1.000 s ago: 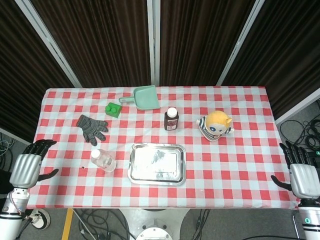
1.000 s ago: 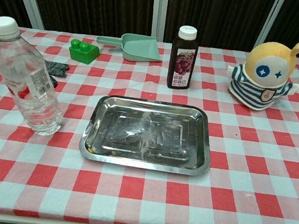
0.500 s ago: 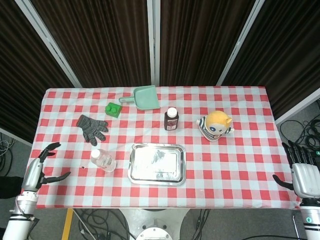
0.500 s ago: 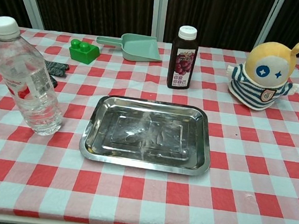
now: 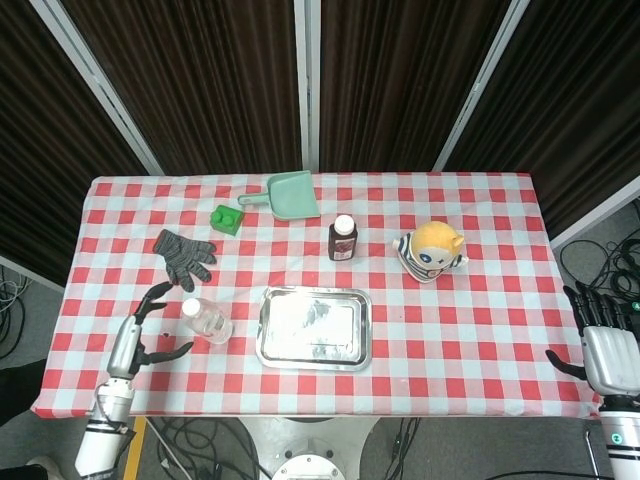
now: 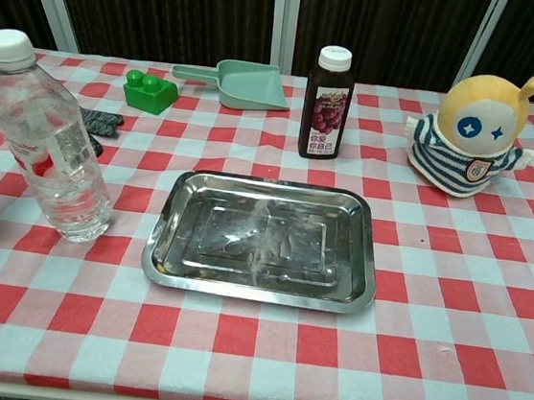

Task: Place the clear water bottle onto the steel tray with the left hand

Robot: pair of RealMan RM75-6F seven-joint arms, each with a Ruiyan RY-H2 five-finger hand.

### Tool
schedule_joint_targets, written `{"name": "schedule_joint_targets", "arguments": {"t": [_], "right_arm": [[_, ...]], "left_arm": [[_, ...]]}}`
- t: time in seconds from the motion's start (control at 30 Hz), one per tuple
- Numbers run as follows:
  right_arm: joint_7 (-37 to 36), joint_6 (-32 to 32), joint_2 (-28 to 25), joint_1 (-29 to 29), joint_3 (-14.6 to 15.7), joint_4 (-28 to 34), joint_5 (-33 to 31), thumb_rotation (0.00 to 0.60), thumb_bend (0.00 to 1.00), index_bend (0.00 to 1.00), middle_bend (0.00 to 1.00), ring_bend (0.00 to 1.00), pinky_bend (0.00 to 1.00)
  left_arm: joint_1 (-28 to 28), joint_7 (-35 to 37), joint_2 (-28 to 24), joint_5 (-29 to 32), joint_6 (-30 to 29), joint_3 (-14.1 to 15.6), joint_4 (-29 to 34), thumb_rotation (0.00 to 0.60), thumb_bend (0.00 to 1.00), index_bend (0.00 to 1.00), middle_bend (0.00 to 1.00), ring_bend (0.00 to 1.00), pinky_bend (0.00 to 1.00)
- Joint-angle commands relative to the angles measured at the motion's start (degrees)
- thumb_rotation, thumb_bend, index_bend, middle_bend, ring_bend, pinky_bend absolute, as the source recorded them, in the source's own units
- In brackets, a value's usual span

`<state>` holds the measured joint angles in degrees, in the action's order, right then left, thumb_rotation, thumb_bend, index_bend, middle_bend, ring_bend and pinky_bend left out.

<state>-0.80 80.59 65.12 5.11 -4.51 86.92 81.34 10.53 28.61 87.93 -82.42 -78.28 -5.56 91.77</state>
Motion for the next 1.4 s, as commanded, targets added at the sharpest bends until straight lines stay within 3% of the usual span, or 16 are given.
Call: {"name": "schedule_joint_targets", "arguments": {"t": [0.03,0.17,0.3,0.57,0.67,0.83,1.0,1.23,1.4], "right_arm": [[-0.2,-0.08,0.04,-0.03,0.03,-0.23,-0.06,0.6,0.1,0.01,0.0,0.0,0.0],[-0.48,-0.14,0.06,-0.03,0.04,-0.47,-0.05,0.6,0.1,0.01,0.0,0.0,0.0],[-0.58,-0.04,-0.03,-0.03,0.02,-0.31,0.05,0.6,0.1,0.01,0.0,0.0,0.0],[-0.67,-0.11,-0.21,0.01,-0.11,-0.05,-0.1,0.6,0.1,0.01,0.0,0.0,0.0],[-0.67,-0.29,-0.19,0.09,-0.15,-0.11,-0.23,0.6,0.1,0.01,0.0,0.0,0.0],[-0.77,-0.22,-0.21,0.06,-0.14,-0.11,-0.18,0.6,0.1,0.01,0.0,0.0,0.0],[-0.74,-0.23,-0.23,0.08,-0.16,-0.03,-0.19,0.6,0.1,0.01,0.0,0.0,0.0],[-1.03,-0.12,-0.37,0.01,-0.23,-0.01,-0.25,0.6,0.1,0.01,0.0,0.0,0.0],[-1.22,-0.06,-0.47,-0.03,-0.24,-0.04,-0.22,0.6,0.1,0.01,0.0,0.0,0.0]], "left_arm": [[0.6,-0.46,0.95,0.09,0.74,-0.06,0.75,0.6,0.0,0.17,0.24,0.16,0.24],[1.53,-1.3,2.37,0.45,1.83,-0.36,1.32,0.6,0.0,0.17,0.24,0.16,0.24],[5.77,-4.66,7.32,4.5,6.28,-4.44,-0.73,0.6,0.0,0.17,0.24,0.16,0.24],[6.97,-4.27,8.27,6.51,8.8,-4.6,-2.22,0.6,0.0,0.18,0.26,0.17,0.24],[6.87,-4.25,8.41,7.1,8.39,-5.02,-2.57,0.6,0.03,0.23,0.32,0.21,0.28],[3.86,-1.86,6.3,5.02,4.75,-2.67,-1.63,0.6,0.13,0.43,0.52,0.39,0.44],[2.88,-1.01,5.6,3.76,3.37,-1.7,-1.47,0.6,0.19,0.55,0.63,0.49,0.53],[3.0,-0.8,4.87,2.56,2.44,-2.18,0.06,0.6,0.24,0.63,0.7,0.57,0.6],[5.23,-2.24,2.6,1.44,2.39,-5.5,3.05,0.6,0.24,0.63,0.7,0.57,0.6]]}}
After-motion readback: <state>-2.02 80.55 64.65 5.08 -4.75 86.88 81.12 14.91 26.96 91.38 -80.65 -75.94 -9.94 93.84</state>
